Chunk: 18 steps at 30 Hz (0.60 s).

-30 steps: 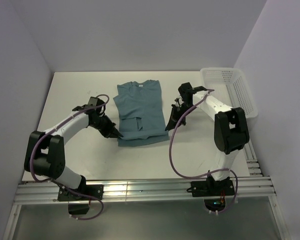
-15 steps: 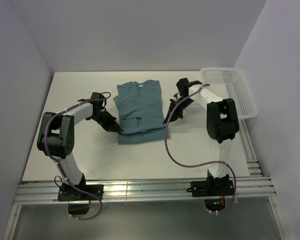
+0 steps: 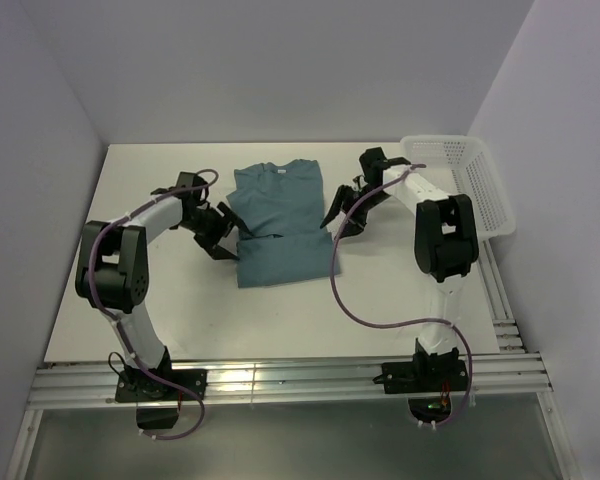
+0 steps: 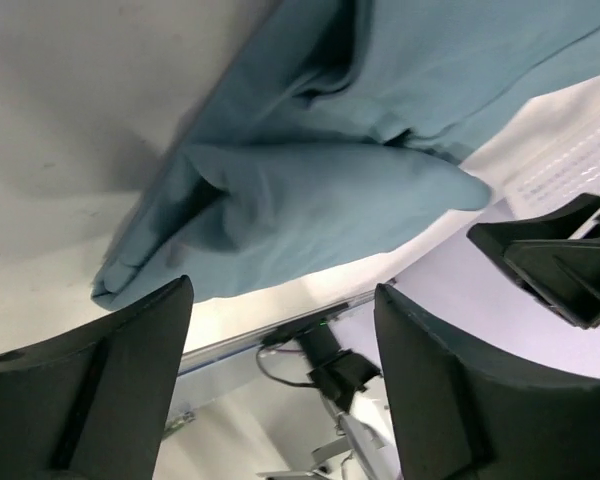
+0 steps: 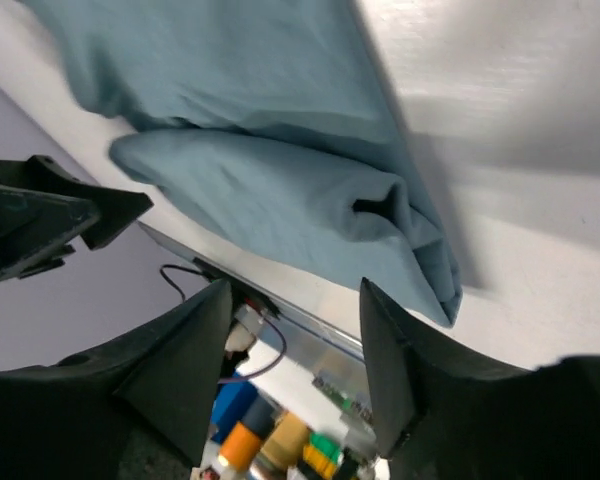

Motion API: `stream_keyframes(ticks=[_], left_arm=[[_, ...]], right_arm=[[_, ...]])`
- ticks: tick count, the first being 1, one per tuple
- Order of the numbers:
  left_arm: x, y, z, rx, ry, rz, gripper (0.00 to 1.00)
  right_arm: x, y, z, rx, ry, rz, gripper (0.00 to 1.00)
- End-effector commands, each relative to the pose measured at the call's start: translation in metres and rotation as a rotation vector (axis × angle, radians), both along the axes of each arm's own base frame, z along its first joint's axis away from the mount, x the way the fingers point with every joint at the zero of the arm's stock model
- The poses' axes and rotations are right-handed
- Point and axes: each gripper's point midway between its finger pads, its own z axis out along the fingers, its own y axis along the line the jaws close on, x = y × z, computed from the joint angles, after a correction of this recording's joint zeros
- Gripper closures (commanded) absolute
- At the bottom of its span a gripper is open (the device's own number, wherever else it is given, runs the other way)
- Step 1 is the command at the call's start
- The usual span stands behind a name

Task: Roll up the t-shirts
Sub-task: Roll the tshirt

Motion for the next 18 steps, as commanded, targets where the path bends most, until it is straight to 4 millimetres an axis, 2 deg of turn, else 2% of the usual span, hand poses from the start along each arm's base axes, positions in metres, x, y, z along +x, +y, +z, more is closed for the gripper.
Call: stream_keyframes(ticks=[1, 2, 3, 4, 5, 6, 7, 9, 10, 11, 12, 13, 14, 16, 18], left_arm=[[0.031, -0.001, 0.047, -0.044, -0.146, 0.03, 0.2], [0.039, 0.0, 0.061, -0.042, -0.196, 0.037, 0.19], [0.044, 0.0, 0.069, -0.044, -0.23, 0.04, 0.18], [0.049, 0.0, 0.078, -0.046, -0.273, 0.039, 0.18], [0.052, 0.0, 0.09, -0.048, -0.325, 0.036, 0.18], [0.052, -0.002, 0.097, -0.064, -0.358, 0.023, 0.19], [0.054, -0.009, 0.105, -0.086, -0.426, -0.014, 0.21], [0.042, -0.021, 0.103, -0.123, -0.44, -0.062, 0.25], [0.04, -0.035, 0.105, -0.152, -0.476, -0.097, 0.28], [0.03, -0.042, 0.094, -0.174, -0.465, -0.114, 0.3], [0.023, -0.052, 0.093, -0.209, -0.458, -0.124, 0.35], [0.014, -0.066, 0.092, -0.236, -0.461, -0.151, 0.39], [0.012, -0.074, 0.089, -0.271, -0.511, -0.162, 0.44], [0.0, -0.089, 0.078, -0.306, -0.491, -0.172, 0.53], [0.002, -0.096, 0.073, -0.322, -0.528, -0.175, 0.62]], right_arm=[[0.03, 0.003, 0.054, 0.105, -0.21, -0.076, 0.38], [0.04, 0.004, 0.065, 0.124, -0.282, -0.085, 0.38], [0.041, 0.004, 0.082, 0.141, -0.341, -0.093, 0.38], [0.037, 0.003, 0.081, 0.147, -0.355, -0.094, 0.38], [0.042, 0.005, 0.089, 0.175, -0.423, -0.087, 0.41], [0.035, 0.012, 0.104, 0.244, -0.463, -0.051, 0.44], [0.026, 0.015, 0.092, 0.267, -0.445, -0.04, 0.48], [0.019, 0.024, 0.091, 0.317, -0.465, -0.006, 0.65], [0.008, 0.027, 0.079, 0.327, -0.441, 0.01, 0.72], [0.005, 0.036, 0.077, 0.34, -0.463, 0.033, 0.86], [0.0, 0.041, 0.077, 0.356, -0.462, 0.042, 0.93], [-0.01, 0.046, 0.067, 0.371, -0.441, 0.053, 0.97], [-0.01, 0.058, 0.071, 0.405, -0.491, 0.081, 1.0], [-0.015, 0.072, 0.072, 0.463, -0.522, 0.099, 1.0], [-0.022, 0.088, 0.063, 0.488, -0.495, 0.115, 1.0]])
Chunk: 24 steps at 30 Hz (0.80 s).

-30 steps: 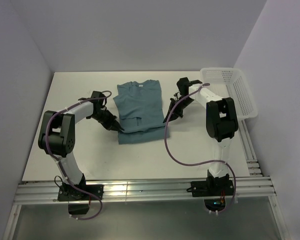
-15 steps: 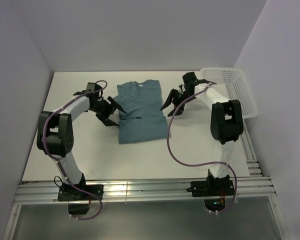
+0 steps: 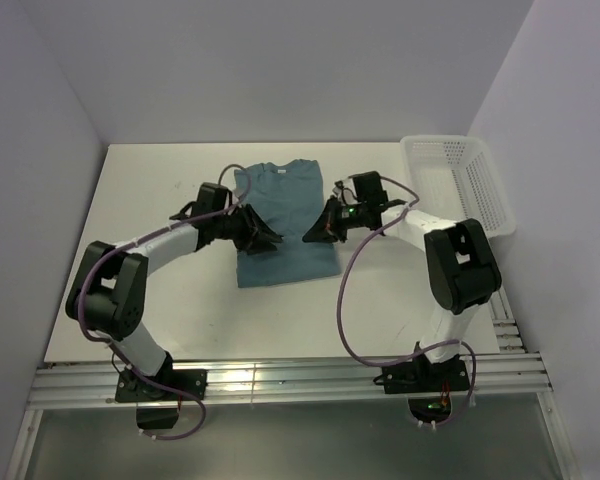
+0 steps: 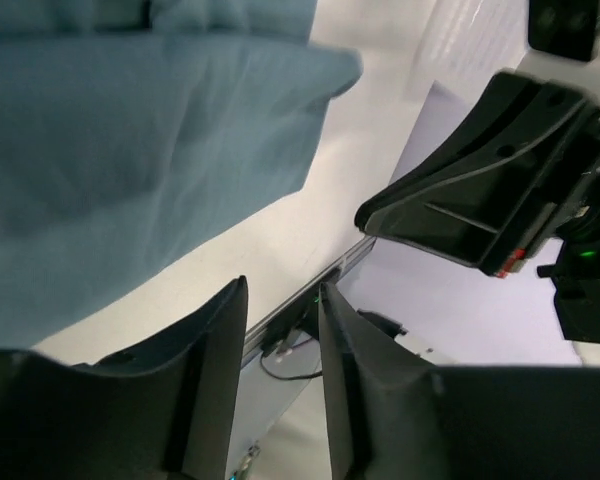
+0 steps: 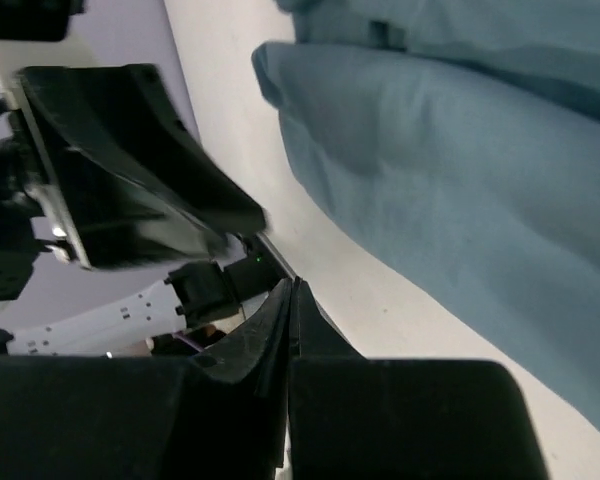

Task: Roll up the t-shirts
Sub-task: Roll the tshirt

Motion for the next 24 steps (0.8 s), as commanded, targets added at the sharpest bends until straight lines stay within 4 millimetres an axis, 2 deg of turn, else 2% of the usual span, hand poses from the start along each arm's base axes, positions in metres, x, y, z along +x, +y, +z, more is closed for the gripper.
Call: stream_keyframes(ticks=[1, 2, 3, 5, 6, 7, 8, 9, 11, 12, 15, 17, 19, 21, 22, 23, 24], left_arm=[[0.004, -0.019, 0.005, -0.098, -0.109, -0.022, 0.63], [0.003, -0.019, -0.003, -0.096, -0.107, -0.02, 0.64], [0.005, -0.02, -0.003, -0.107, -0.143, -0.021, 0.66], [0.003, -0.013, -0.029, -0.06, -0.124, 0.0, 0.67], [0.006, -0.011, -0.034, -0.059, -0.145, 0.005, 0.67], [0.004, -0.004, -0.046, -0.055, -0.132, 0.022, 0.67], [0.003, -0.001, -0.058, -0.058, -0.113, 0.029, 0.67], [0.009, 0.0, -0.057, -0.089, -0.142, 0.043, 0.67], [0.005, 0.013, -0.08, -0.11, -0.085, 0.069, 0.69], [0.008, 0.017, -0.081, -0.13, -0.076, 0.097, 0.71], [0.012, 0.031, -0.086, -0.165, -0.076, 0.16, 0.69], [0.015, 0.036, -0.091, -0.15, -0.058, 0.175, 0.68], [0.02, 0.036, -0.085, -0.159, -0.069, 0.176, 0.68], [0.022, 0.035, -0.075, -0.164, -0.081, 0.171, 0.67], [0.032, 0.035, -0.058, -0.158, -0.131, 0.174, 0.68], [0.027, 0.038, -0.063, -0.103, -0.1, 0.162, 0.67], [0.029, 0.039, -0.056, -0.08, -0.117, 0.156, 0.66]], right_arm=[[0.007, 0.034, 0.019, 0.125, -0.126, 0.054, 1.0], [0.01, 0.04, 0.019, 0.143, -0.149, 0.061, 1.0], [0.009, 0.046, 0.007, 0.146, -0.111, 0.059, 1.0], [0.015, 0.049, -0.005, 0.156, -0.118, 0.049, 1.0], [0.018, 0.048, -0.022, 0.144, -0.076, 0.038, 1.0], [0.023, 0.047, -0.029, 0.137, -0.067, 0.031, 1.0], [0.027, 0.045, -0.036, 0.134, -0.047, 0.025, 1.0], [0.029, 0.042, -0.056, 0.119, -0.008, 0.019, 1.0], [0.038, 0.032, -0.077, 0.076, 0.025, -0.008, 1.0], [0.038, 0.027, -0.095, 0.041, 0.039, -0.01, 1.0], [0.039, 0.009, -0.124, -0.003, 0.109, -0.068, 1.0], [0.046, -0.002, -0.128, -0.002, 0.118, -0.111, 1.0], [0.051, -0.004, -0.121, 0.012, 0.119, -0.12, 1.0], [0.059, -0.002, -0.101, 0.025, 0.07, -0.113, 1.0], [0.059, -0.001, -0.093, 0.031, 0.068, -0.105, 1.0], [0.061, -0.001, -0.075, 0.038, 0.021, -0.096, 1.0], [0.063, -0.001, -0.065, 0.038, -0.001, -0.094, 0.99]])
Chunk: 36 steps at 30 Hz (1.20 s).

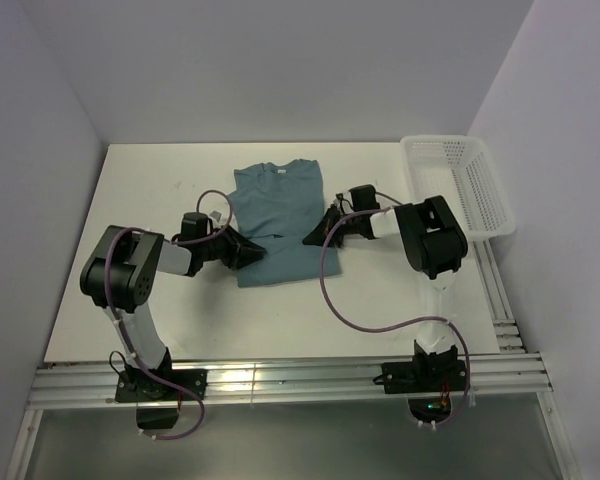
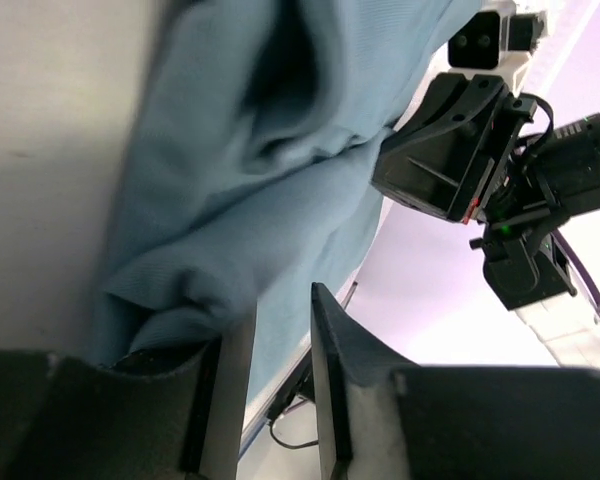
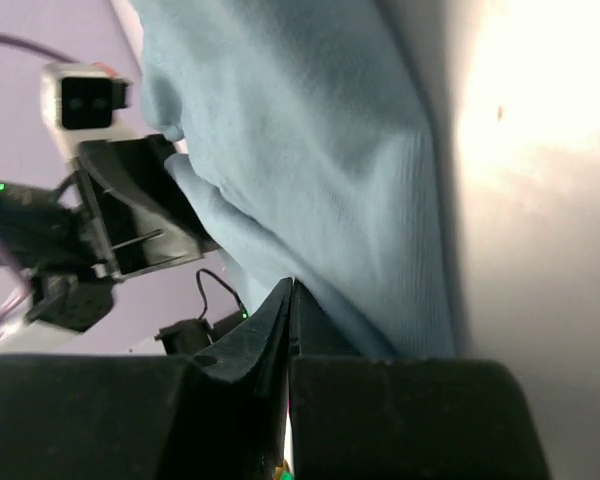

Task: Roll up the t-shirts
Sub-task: Roll the tshirt

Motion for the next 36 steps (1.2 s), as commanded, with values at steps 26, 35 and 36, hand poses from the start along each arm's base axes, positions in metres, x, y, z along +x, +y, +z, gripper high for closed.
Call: stream_keyframes(ticks=[26, 35, 36], left_arm=[[-0.065, -0.043, -0.025, 0.132, 0.068, -0.186, 0.67], [-0.07, -0.014, 0.007, 0.295, 0.047, -0.176, 0.65], [-0.072, -0.008, 0.005, 0.303, 0.059, -0.167, 0.65]], right_arm=[[-0.099, -0.007, -0.036, -0.206, 0.089, 0.135, 1.0], [-0.089, -0.034, -0.002, -0.266, 0.058, 0.111, 1.0], [-0.089, -0.038, -0.001, -0.268, 0.068, 0.104, 1.0]])
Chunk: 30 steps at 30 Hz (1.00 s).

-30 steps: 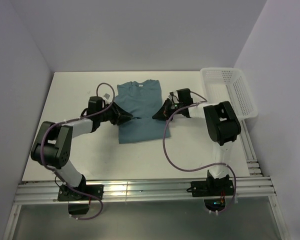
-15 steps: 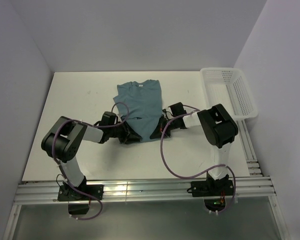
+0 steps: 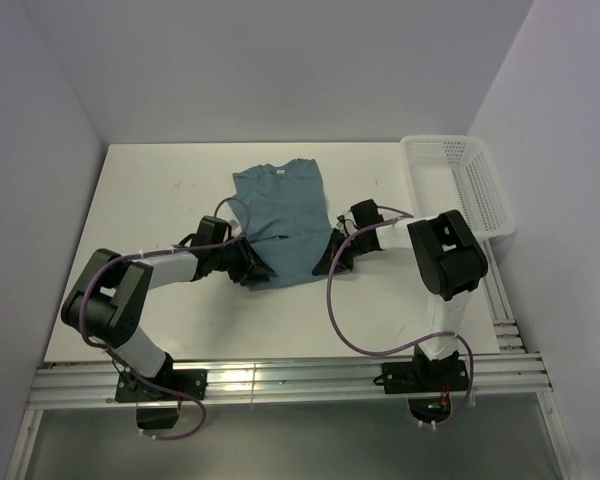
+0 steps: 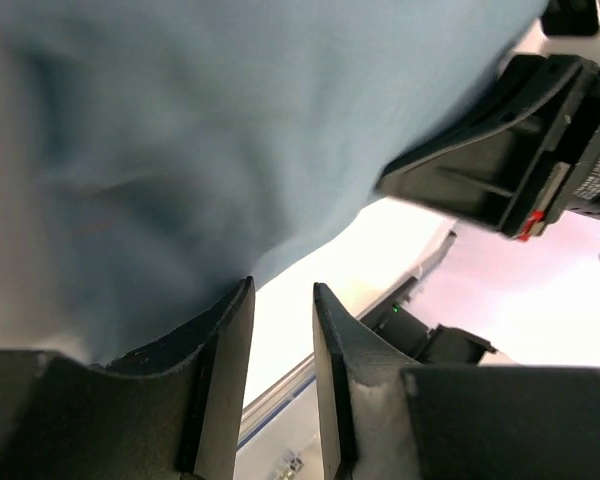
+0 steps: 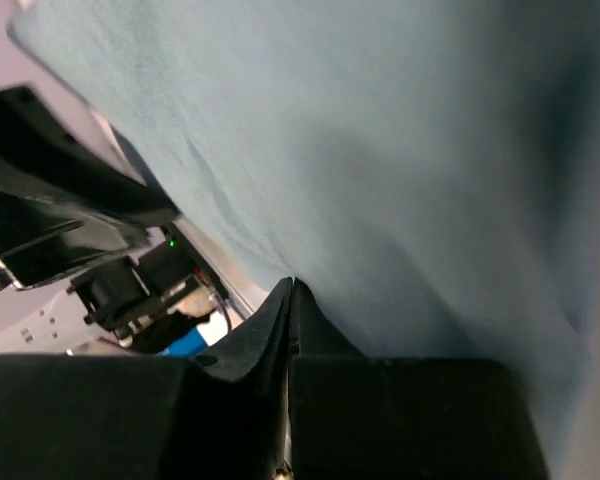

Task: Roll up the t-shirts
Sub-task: Roll the tshirt

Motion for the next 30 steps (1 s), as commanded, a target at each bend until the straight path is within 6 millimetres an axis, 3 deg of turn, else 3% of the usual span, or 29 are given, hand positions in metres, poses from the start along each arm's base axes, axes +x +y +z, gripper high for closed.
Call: stream_keyframes(ticks=[1, 5, 8, 9, 10, 11, 14, 21, 22, 30], left_arm=[[-0.007, 0.027, 0.0, 0.112, 0.008, 0.016, 0.64], [-0.008, 0.041, 0.008, 0.173, -0.015, 0.027, 0.62], [-0.005, 0.043, 0.022, 0.184, -0.031, 0.035, 0.59], [-0.005, 0.043, 0.028, 0.175, -0.038, 0.039, 0.57], [-0.007, 0.043, 0.03, 0.173, -0.037, 0.044, 0.53], [-0.009, 0.043, 0.033, 0.166, -0.025, 0.059, 0.42], [-0.021, 0.044, 0.034, 0.155, -0.005, 0.09, 0.28], [-0.053, 0.033, 0.014, 0.15, 0.072, 0.115, 0.26], [-0.052, 0.031, 0.013, 0.139, 0.081, 0.138, 0.26], [-0.057, 0.026, -0.008, 0.123, 0.117, 0.197, 0.27]], right_arm=[[0.007, -0.034, 0.003, -0.111, 0.009, -0.052, 1.0], [0.013, -0.048, 0.017, -0.124, -0.02, -0.075, 0.97], [0.018, -0.048, 0.039, -0.098, -0.065, -0.07, 0.84], [0.017, -0.049, 0.047, -0.106, -0.073, -0.071, 0.69], [0.017, -0.05, 0.051, -0.116, -0.08, -0.069, 0.64], [0.023, -0.052, 0.057, -0.131, -0.111, -0.067, 0.57], [0.027, -0.062, 0.07, -0.189, -0.147, -0.079, 0.51], [0.02, -0.09, 0.059, -0.222, -0.096, -0.147, 0.42], [0.02, -0.095, 0.055, -0.22, -0.091, -0.163, 0.35], [0.016, -0.103, 0.032, -0.177, -0.02, -0.234, 0.33]])
